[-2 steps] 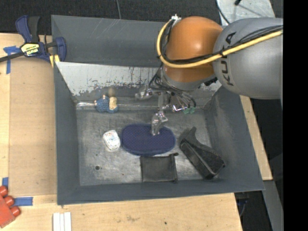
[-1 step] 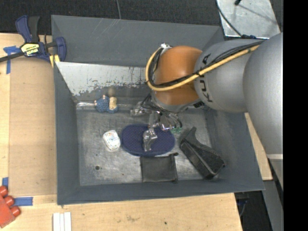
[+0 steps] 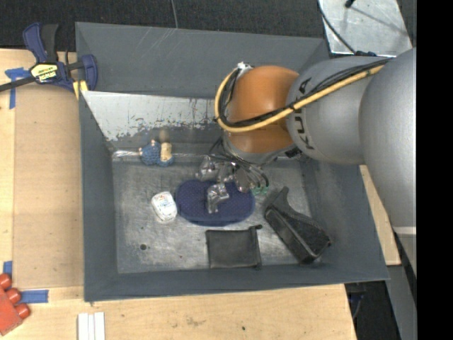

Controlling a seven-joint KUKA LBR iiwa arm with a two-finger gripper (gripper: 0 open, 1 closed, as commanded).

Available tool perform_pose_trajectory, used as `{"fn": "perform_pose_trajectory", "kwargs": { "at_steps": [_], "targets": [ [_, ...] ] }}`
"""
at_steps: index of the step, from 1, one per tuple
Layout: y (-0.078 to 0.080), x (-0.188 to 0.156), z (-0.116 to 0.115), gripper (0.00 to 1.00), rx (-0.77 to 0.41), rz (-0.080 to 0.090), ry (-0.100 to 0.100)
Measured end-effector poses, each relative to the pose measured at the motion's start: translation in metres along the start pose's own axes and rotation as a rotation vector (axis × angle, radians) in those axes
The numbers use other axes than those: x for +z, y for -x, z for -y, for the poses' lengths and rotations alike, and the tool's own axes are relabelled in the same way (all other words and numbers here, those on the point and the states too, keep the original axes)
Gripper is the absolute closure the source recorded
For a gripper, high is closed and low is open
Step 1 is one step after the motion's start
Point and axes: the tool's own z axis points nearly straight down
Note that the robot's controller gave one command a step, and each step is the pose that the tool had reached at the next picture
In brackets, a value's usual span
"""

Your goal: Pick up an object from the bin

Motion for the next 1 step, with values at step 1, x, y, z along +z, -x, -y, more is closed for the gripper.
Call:
{"fn": "perform_pose_trajectory", "kwargs": {
  "at_steps": [1],
  "targets": [
    [0.0124,-0.1181,0.0102,1.00,0.043,0.013,-0.001]
  ]
}}
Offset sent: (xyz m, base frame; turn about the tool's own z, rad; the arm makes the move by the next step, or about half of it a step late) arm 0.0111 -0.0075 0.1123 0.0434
